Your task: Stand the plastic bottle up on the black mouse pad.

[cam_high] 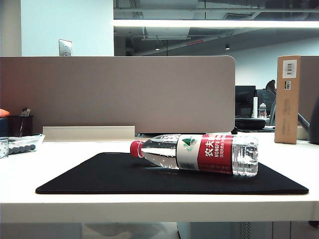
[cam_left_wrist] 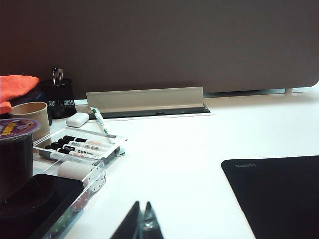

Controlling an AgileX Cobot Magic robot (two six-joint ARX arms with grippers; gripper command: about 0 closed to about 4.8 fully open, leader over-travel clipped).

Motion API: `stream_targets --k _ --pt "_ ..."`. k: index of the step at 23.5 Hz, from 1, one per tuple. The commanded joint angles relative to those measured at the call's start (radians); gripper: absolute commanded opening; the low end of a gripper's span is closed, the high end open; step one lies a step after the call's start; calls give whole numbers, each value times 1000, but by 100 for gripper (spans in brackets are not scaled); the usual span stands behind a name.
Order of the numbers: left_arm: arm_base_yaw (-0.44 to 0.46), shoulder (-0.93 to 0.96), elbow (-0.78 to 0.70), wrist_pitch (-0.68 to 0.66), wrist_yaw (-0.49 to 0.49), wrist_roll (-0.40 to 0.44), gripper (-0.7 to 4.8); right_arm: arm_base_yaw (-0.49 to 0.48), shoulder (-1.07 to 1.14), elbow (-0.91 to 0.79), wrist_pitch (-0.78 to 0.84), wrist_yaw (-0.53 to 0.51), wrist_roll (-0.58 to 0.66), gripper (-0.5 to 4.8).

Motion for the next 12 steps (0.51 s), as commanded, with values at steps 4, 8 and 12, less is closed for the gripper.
stream_targets --k 4,8,12 --pt "0 0 4 9 3 4 -4 1 -1 -4 18 -2 20 -8" --pt "-1 0 4 9 3 4 -4 1 -1 -4 18 2 58 -8" --pt "-81 0 4 8 -43 4 -4 1 -1 -4 25 -2 58 -8"
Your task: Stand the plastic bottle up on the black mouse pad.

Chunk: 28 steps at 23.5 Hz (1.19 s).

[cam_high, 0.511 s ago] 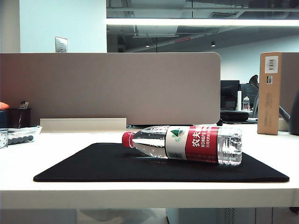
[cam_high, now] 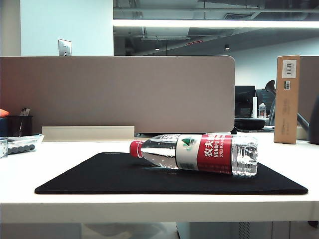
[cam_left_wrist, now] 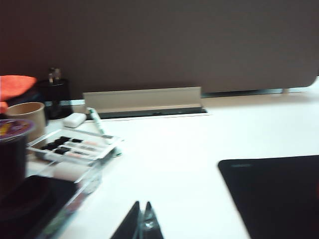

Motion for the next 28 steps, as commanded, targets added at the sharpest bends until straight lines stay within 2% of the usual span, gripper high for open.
stream_targets --k 1,8,16,18,19,20,21,23,26,28 --pt "-92 0 4 6 -43 4 -4 2 -1 -4 24 -3 5 -8" --pt "-326 21 4 8 -27 4 -4 2 -1 -4 24 -6 12 -8" --pt "-499 132 4 -15 -29 4 -4 3 -1 -4 36 -151 246 -8" --pt "-547 139 4 -22 -29 4 -4 3 -1 -3 101 -251 434 -8" --pt "-560 150 4 -22 -29 4 -4 3 -1 -3 119 -283 486 -8" --pt "-567 158 4 -21 -29 4 -4 3 -1 -3 133 -303 530 -8" --pt "-587 182 4 -23 -29 4 -4 3 -1 -2 167 -319 640 -8" --pt "-600 215 4 -24 -29 4 -4 3 -1 -1 229 -323 773 -8" --pt "-602 246 4 -25 -29 4 -4 -1 -1 9 347 -290 872 -9" --pt "-602 251 4 -25 -32 4 -4 -4 4 43 353 -267 860 -9"
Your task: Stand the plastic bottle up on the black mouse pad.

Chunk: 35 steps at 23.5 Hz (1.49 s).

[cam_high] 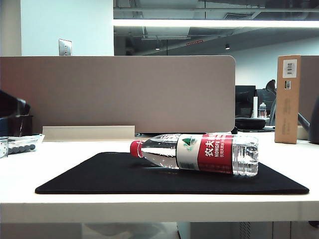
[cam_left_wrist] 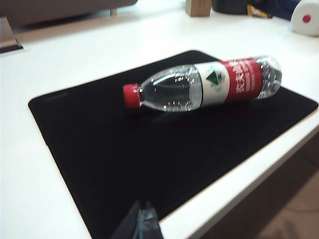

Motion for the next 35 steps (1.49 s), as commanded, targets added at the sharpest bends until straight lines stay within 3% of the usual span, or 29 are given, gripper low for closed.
stream_targets --k 1,2,5,9,12,14,16,19,20,24,27,28,30,33,35 --pt "-1 7 5 6 0 3 -4 -6 12 73 45 34 -10 -9" --pt "-1 7 5 6 0 3 -4 -6 24 104 14 29 -58 -9" --pt "-2 6 5 7 0 3 -4 -5 203 340 -251 27 -365 -9" --pt "-8 6 5 8 1 3 -4 1 437 517 -323 -34 -546 -9" --pt "-8 6 5 7 0 3 -4 2 639 658 -369 -179 -571 -9" --pt "-8 6 5 7 0 3 -4 17 906 843 -473 -390 -678 -9" --pt "-8 6 5 7 0 3 -4 60 1037 943 -552 -431 -742 -9" --pt "-8 2 5 9 1 3 -4 117 1207 1096 -715 -364 -836 -9" --pt "-8 2 4 8 -1 3 -4 152 1324 1204 -829 -310 -940 -9" --pt "-8 2 5 8 -3 3 -4 240 1534 1408 -1041 -211 -1125 -9" --pt "-8 2 5 7 -3 3 -4 301 1676 1550 -1194 -66 -1242 -8" --pt "-8 2 5 8 -3 3 -4 348 1764 1632 -1279 39 -1280 6" --pt "-8 2 5 7 -3 3 -4 389 1839 1694 -1328 134 -1315 41" --pt "-8 2 5 7 -3 3 -4 434 1909 1738 -1343 189 -1339 118" --pt "-8 2 5 7 -3 3 -4 472 1940 1746 -1338 198 -1363 197"
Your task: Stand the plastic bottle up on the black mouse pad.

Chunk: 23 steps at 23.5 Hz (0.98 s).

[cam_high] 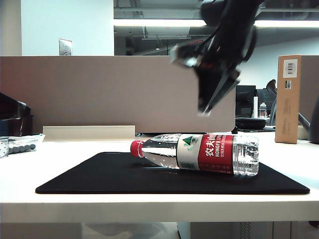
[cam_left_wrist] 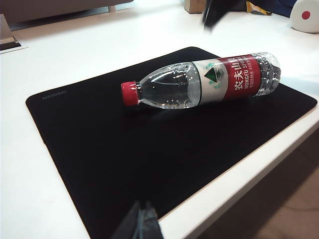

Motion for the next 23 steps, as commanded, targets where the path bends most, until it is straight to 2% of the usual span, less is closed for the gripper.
stream_targets --k 1,2,3,4,5,7,16,23 --pt "-1 0 4 12 0 3 -4 55 30 16 1 23 -51 244" --pt "-1 0 4 11 0 3 -4 74 40 16 3 24 -65 294" --pt "-1 0 4 11 0 4 -4 87 48 16 8 25 -71 323" --pt "-1 0 4 11 0 3 -4 110 58 15 29 42 -83 390" --pt "-1 0 4 11 0 3 -4 128 61 15 48 59 -90 433" --pt "-1 0 4 12 0 3 -4 146 61 16 77 92 -90 470" --pt "-1 -85 4 12 0 3 -4 151 100 15 47 116 -86 473" --pt "-2 -79 4 10 0 3 -4 151 130 14 10 121 -85 472"
